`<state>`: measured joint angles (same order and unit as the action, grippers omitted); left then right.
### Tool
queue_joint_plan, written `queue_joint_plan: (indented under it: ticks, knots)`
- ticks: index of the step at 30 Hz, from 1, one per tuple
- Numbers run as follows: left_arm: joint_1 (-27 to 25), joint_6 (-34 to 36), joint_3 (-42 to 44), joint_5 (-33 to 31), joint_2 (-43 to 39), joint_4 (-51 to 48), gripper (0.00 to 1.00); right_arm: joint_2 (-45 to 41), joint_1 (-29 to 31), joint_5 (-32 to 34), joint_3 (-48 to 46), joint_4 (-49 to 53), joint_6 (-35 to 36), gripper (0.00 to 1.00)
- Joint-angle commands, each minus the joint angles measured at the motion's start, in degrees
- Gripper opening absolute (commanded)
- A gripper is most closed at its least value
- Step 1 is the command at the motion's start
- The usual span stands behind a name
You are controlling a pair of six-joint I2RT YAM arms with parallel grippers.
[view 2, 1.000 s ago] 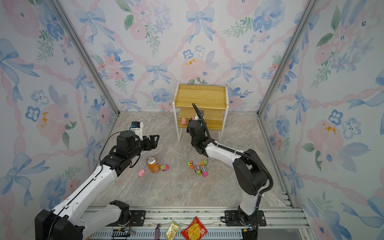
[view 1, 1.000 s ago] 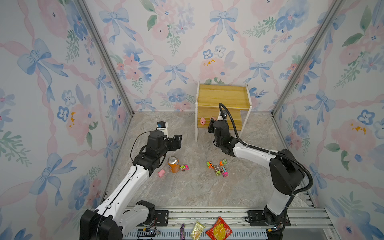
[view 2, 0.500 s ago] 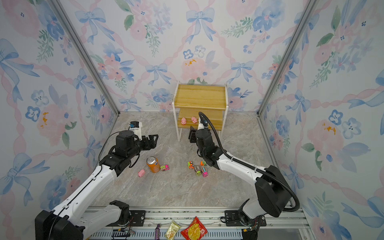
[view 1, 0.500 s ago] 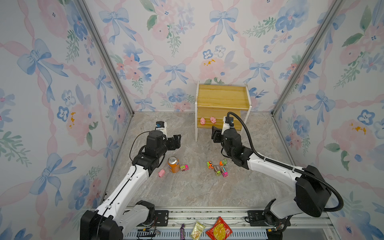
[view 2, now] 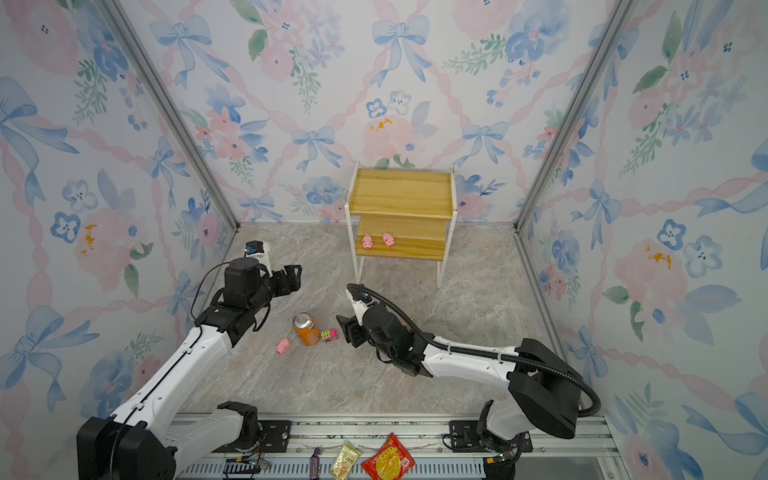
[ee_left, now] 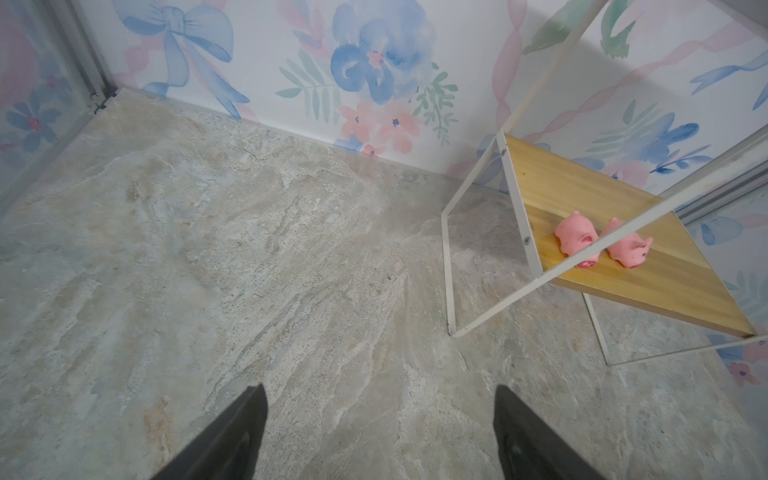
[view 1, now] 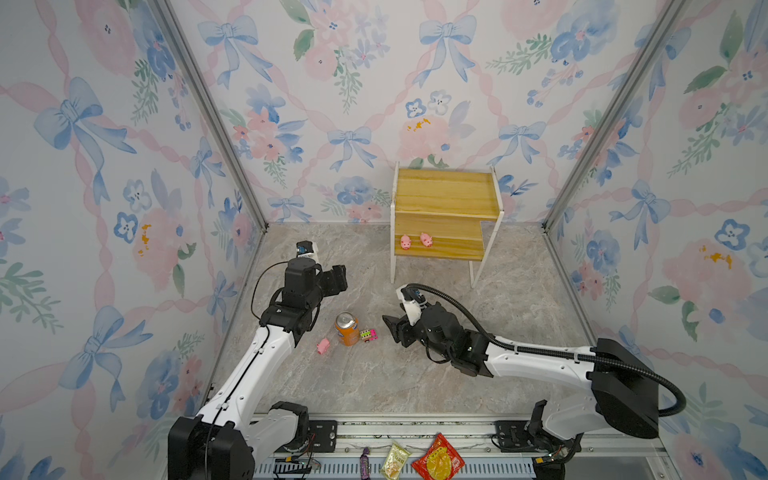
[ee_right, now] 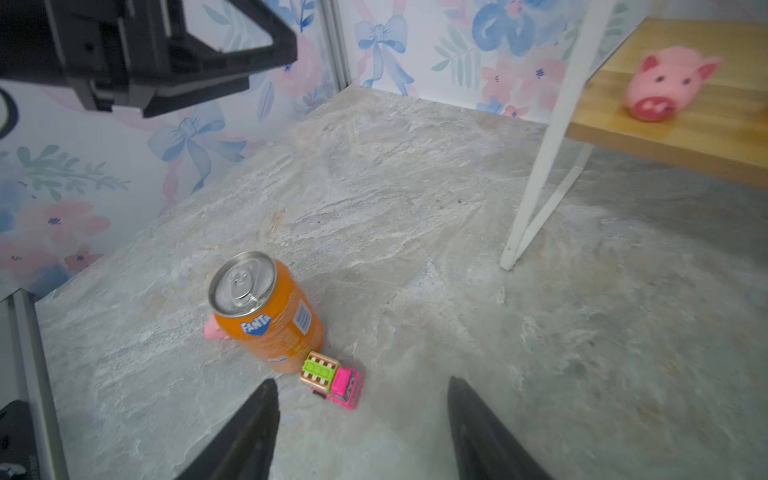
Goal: Place and organize the plastic toys onto the shelf
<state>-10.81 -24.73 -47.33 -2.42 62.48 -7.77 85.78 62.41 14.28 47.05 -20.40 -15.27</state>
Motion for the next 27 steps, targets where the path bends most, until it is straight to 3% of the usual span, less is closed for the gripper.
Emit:
queue_joint_plan:
  ticks: [1,5,11,18,27]
  knots:
    - [1.3,-0.2,1.0,-3.9,1.1,-0.2,0.87,4.3,2.3,-3.5,2.4,-2.2,2.5,0.67]
    - [1.7,-2.7,-0.1,-8.5,3.1,-4.4,0.87,6.0,2.5,-6.2,3.3,-3.6,3.7,0.68]
    - [5.1,-9.0,2.2,-9.3,-0.7,-12.5,0.82,4.0,1.8,-7.5,1.0,-5.0,5.5,0.70]
    - [7.9,-16.9,9.8,-7.7,-5.3,-17.5,0.68,3.1,-2.1,-11.5,-2.3,-6.5,0.5,0.70]
    - [8.3,-27.8,11.3,-1.4,1.9,-22.1,0.55,0.4,-6.4,-14.3,-2.1,0.6,2.3,0.70]
